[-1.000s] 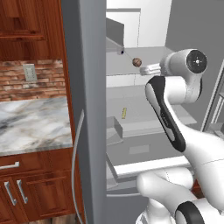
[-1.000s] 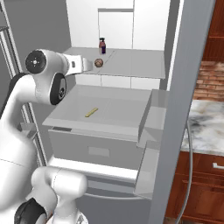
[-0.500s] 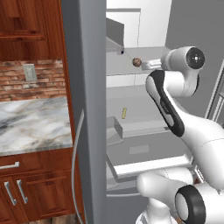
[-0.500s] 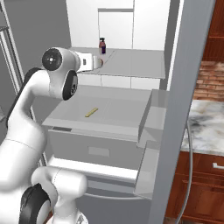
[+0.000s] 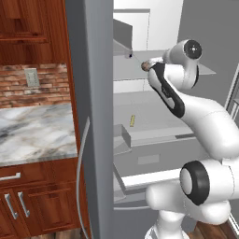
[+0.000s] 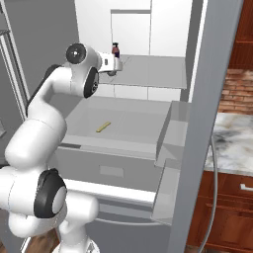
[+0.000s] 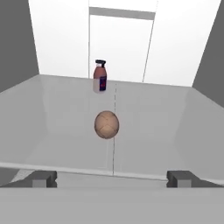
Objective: Pick the egg and butter from the fridge and place them by the bowl for mixing.
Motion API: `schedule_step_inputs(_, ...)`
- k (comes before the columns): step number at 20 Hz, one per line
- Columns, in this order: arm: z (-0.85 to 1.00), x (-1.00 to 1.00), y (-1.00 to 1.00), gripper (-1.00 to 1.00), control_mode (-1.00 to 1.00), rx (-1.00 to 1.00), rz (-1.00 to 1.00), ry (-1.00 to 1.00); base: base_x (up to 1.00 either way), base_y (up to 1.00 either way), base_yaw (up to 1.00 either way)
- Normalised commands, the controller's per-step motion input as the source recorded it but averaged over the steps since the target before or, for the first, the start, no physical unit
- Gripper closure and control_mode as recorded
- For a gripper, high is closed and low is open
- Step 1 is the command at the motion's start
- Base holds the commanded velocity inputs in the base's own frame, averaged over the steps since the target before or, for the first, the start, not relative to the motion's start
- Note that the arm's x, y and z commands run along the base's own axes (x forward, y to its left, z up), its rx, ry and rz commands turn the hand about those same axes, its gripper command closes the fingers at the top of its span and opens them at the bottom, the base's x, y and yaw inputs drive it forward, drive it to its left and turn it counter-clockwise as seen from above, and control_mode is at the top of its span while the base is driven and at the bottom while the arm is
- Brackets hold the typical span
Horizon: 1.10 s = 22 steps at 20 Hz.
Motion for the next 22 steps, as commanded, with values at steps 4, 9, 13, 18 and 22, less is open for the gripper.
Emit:
schedule_step_inputs(4, 0.0, 0.48, 0.0, -1.0, -1.0, 0.0, 0.0, 0.09, 0.0, 0.0, 0.0)
schedule_step_inputs(9, -0.03, 0.01, 0.0, -1.0, -1.0, 0.0, 0.0, 0.05, 0.0, 0.0, 0.0)
schedule_step_inputs(13, -0.17, 0.2, 0.0, -1.0, -1.0, 0.0, 0.0, 0.09, 0.0, 0.0, 0.0)
schedule_step_inputs(18, -0.17, 0.4, 0.0, -1.0, -1.0, 0.0, 0.0, 0.14, 0.0, 0.0, 0.0)
schedule_step_inputs(22, -0.07, 0.55, 0.0, -1.0, -1.0, 0.0, -0.01, 0.17, 0.0, 0.0, 0.0)
